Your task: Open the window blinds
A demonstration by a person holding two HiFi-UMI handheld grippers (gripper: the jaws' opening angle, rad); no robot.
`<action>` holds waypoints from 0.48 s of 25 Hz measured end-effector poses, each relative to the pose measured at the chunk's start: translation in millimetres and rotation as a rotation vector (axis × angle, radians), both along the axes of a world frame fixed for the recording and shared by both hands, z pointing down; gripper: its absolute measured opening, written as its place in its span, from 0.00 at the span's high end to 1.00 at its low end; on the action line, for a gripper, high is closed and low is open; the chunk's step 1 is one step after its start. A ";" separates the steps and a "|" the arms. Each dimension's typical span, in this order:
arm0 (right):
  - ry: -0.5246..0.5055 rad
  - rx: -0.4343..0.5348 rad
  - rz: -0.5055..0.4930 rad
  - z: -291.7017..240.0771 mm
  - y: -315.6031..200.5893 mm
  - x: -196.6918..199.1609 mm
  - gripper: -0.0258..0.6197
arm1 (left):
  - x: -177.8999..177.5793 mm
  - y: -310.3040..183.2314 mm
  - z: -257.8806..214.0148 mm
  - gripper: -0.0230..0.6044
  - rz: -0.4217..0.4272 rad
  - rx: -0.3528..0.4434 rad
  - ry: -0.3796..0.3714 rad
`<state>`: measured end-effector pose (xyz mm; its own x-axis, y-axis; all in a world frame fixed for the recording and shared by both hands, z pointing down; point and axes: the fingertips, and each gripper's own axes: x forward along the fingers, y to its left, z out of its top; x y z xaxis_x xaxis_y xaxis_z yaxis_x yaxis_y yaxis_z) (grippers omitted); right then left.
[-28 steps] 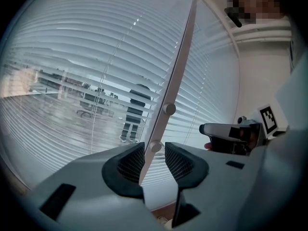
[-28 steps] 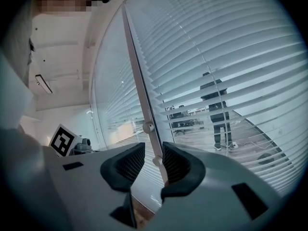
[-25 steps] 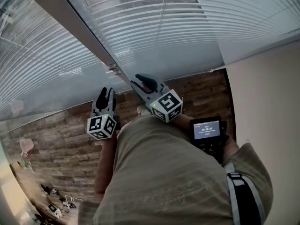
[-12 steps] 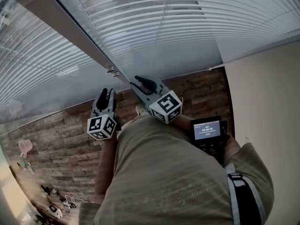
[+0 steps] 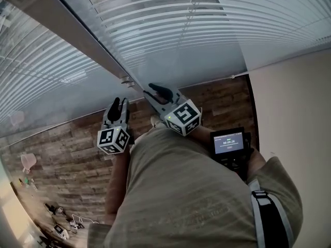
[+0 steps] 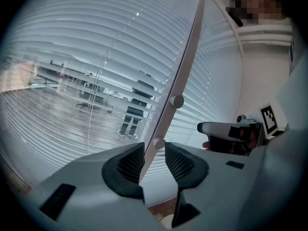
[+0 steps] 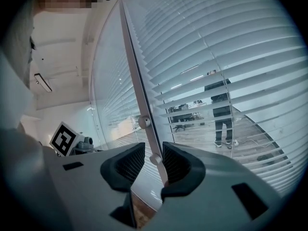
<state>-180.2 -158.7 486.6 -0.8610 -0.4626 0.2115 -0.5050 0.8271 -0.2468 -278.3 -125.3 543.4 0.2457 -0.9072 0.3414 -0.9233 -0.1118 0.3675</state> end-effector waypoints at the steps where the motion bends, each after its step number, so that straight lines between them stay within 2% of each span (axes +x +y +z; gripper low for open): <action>1: 0.001 0.001 -0.004 0.5 0.4 -1.2 0.80 | -0.4 0.5 0.4 0.73 -0.001 -0.001 0.000; 12: -0.001 -0.007 -0.017 4.0 1.1 -7.1 0.80 | -4.6 3.4 4.2 0.73 -0.008 -0.007 0.000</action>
<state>-187.3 -157.6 490.6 -0.8689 -0.4464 0.2137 -0.4906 0.8339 -0.2528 -282.9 -121.9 547.6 0.2384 -0.9069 0.3474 -0.9240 -0.1018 0.3686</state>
